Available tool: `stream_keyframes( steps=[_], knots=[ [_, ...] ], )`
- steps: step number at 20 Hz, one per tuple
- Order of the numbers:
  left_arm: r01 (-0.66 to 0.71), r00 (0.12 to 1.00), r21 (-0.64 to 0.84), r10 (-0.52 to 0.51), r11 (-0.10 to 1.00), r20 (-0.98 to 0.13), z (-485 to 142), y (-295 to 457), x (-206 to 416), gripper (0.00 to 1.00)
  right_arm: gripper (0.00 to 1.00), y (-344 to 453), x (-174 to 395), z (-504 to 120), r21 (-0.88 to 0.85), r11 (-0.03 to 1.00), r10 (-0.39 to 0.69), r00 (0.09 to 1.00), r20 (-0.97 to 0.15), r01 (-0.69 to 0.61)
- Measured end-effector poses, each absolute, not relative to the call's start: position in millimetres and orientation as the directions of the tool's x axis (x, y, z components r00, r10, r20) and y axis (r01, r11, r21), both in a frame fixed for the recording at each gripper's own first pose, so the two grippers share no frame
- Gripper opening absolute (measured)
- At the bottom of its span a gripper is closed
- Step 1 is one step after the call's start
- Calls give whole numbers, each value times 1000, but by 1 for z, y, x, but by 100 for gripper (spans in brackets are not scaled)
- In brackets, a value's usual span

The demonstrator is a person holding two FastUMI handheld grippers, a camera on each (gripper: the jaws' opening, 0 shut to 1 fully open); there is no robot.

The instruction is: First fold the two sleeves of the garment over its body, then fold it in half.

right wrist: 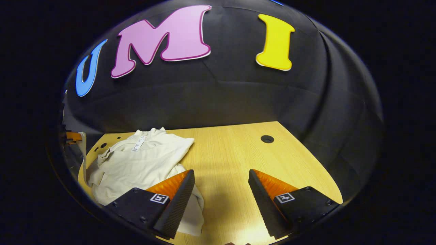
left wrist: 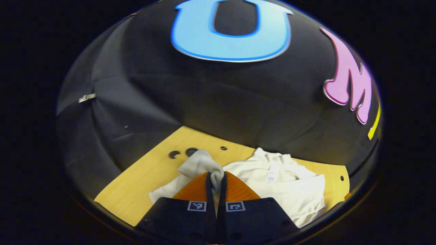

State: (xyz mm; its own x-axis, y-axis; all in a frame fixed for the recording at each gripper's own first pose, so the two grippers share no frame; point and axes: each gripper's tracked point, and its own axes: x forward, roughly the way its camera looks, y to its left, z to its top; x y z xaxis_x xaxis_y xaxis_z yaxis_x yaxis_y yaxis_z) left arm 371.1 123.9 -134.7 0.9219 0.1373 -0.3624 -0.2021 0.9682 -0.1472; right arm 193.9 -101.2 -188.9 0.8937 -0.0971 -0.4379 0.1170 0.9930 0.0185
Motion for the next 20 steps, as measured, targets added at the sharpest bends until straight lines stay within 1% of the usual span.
stream_keyframes(
  steps=[5,7,9,11,14,16,18,19,20],
  knots=[
    [11,936,-95,-44,995,-350,-134,6,415,6,99,-108,175,-219,57,988,-99,873,-477,143],
    [98,930,-39,-106,994,-351,-140,-40,425,6,99,-112,169,-227,59,987,-105,871,-481,152],
    [203,907,-61,-211,977,-364,-150,-98,429,6,99,-111,169,-232,76,984,-102,870,-483,158],
    [279,884,-83,-290,957,-366,-162,-145,431,6,99,-112,165,-241,80,985,-94,864,-494,153],
    [364,849,-83,-367,928,-381,-181,-194,431,6,99,-115,163,-246,69,985,-103,868,-486,156],
    [403,827,-75,-398,912,-397,-197,-215,429,6,99,-114,165,-251,84,983,-102,867,-488,163],
    [428,807,-72,-416,901,-419,-212,-233,427,12,99,-112,167,-254,102,981,-98,867,-488,168],
    [432,796,-80,-422,898,-434,-217,-237,426,19,99,-111,168,-256,106,980,-96,868,-488,168],
    [428,790,-93,-422,899,-444,-222,-238,424,20,99,-110,169,-257,108,980,-93,867,-490,166]
  ],
)
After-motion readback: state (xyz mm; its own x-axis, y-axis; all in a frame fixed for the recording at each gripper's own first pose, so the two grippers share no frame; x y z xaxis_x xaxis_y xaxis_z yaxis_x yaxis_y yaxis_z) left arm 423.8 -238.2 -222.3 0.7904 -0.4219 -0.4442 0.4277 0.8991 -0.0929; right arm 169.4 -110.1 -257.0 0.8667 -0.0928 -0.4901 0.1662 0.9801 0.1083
